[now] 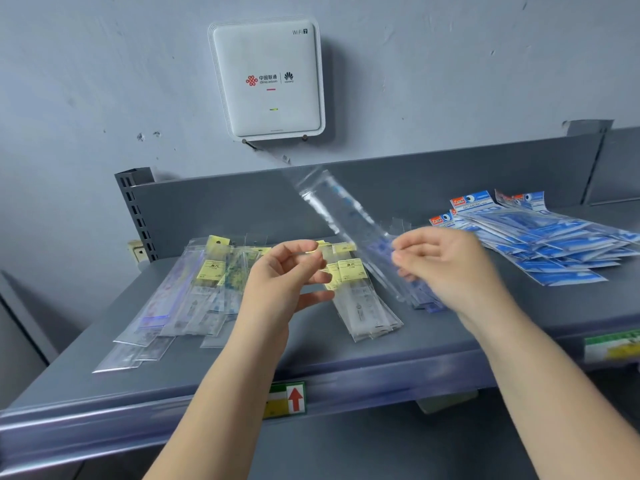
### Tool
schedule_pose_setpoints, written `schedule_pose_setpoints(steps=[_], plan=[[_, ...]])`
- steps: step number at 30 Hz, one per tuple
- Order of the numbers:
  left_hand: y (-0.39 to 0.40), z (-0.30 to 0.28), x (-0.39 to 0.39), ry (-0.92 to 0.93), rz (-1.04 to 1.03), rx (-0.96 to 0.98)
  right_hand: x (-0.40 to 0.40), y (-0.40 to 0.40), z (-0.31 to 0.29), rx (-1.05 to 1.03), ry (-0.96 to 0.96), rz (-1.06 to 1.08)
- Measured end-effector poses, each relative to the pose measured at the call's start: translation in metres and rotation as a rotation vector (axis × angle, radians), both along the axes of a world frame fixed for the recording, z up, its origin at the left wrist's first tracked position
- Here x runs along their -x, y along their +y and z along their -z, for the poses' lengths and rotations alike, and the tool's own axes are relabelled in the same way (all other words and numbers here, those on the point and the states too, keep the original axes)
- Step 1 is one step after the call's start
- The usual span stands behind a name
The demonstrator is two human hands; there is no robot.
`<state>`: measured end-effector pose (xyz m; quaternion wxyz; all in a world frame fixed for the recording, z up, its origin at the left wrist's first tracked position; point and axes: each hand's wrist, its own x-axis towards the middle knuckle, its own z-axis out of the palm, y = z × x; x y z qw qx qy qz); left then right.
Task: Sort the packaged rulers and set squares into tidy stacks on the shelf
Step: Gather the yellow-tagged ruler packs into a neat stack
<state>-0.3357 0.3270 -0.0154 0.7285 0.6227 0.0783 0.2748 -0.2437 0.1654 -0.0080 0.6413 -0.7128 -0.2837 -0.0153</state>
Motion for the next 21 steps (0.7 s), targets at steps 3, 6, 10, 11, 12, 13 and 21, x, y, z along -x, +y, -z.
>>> schedule_pose_setpoints(steps=[3, 6, 10, 11, 12, 13, 21], plan=[[0.0, -0.001, 0.001, 0.011, -0.013, -0.01, -0.016, -0.02, 0.001, -0.062, -0.024, 0.234], [0.002, -0.002, 0.003, 0.017, -0.026, -0.011, -0.032, -0.028, 0.011, 0.228, -0.1, 0.432], [0.01, -0.002, 0.011, 0.026, -0.031, -0.03, -0.035, -0.024, 0.02, 0.676, -0.185, 0.524], [0.014, -0.001, 0.014, 0.031, -0.032, -0.041, -0.031, -0.02, 0.018, 0.711, -0.24, 0.549], [0.019, -0.001, 0.017, 0.034, -0.037, -0.053, -0.027, -0.015, 0.016, 0.715, -0.303, 0.554], [0.025, -0.001, 0.02, 0.036, -0.05, -0.065, -0.021, -0.008, 0.013, 0.697, -0.362, 0.526], [0.103, -0.012, 0.064, 0.145, -0.24, -0.201, 0.041, 0.088, -0.009, 0.555, -0.47, -0.048]])
